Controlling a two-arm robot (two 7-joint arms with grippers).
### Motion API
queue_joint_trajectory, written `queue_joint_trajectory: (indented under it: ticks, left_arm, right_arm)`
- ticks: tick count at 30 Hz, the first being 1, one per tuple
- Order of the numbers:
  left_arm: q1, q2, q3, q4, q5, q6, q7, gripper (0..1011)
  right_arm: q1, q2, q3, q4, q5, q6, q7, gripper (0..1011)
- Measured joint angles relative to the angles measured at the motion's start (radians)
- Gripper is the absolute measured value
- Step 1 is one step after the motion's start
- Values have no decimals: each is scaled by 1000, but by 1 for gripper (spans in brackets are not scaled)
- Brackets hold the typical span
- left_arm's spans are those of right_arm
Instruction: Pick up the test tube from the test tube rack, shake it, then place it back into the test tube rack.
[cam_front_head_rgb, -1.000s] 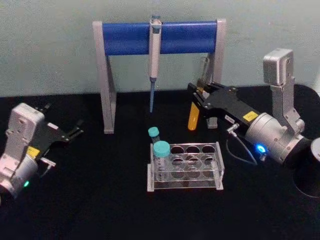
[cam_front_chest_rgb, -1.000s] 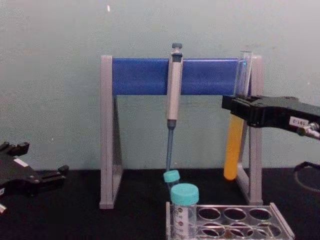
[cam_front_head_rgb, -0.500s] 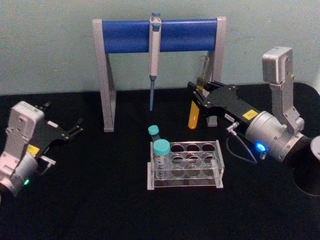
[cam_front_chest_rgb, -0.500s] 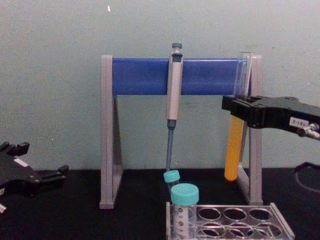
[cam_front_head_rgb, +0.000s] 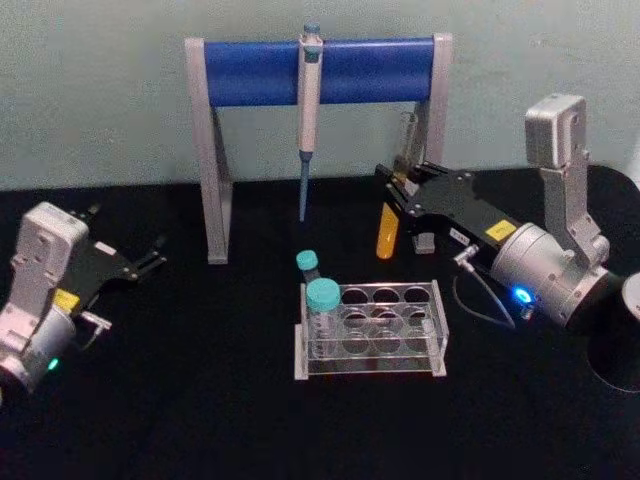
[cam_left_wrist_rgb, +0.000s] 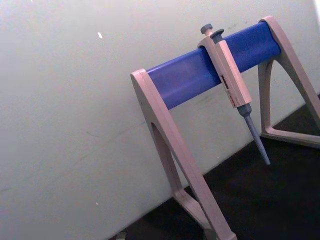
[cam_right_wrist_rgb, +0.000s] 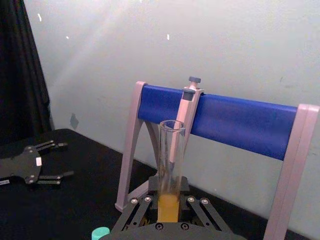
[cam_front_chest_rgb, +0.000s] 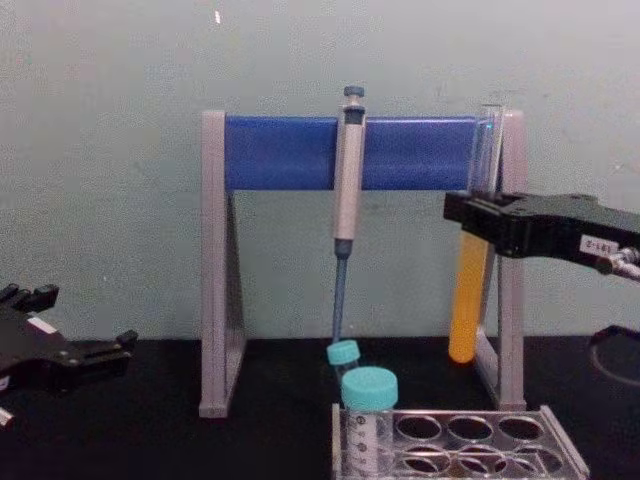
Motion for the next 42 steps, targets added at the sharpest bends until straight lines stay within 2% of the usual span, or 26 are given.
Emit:
queue_joint_trajectory:
  ticks: [9, 21, 42]
  left_arm:
    - [0, 0, 0, 0, 0, 0, 0, 1001]
    - [0, 0, 0, 0, 0, 0, 0, 1001]
    - [0, 0, 0, 0, 0, 0, 0, 1001]
  right_arm:
    - [-13, 10, 6, -17, 3, 4, 4, 226]
    - [-72, 52, 14, -76, 32, 12, 23, 227]
    - [-79, 51, -13, -55, 25, 25, 16, 226]
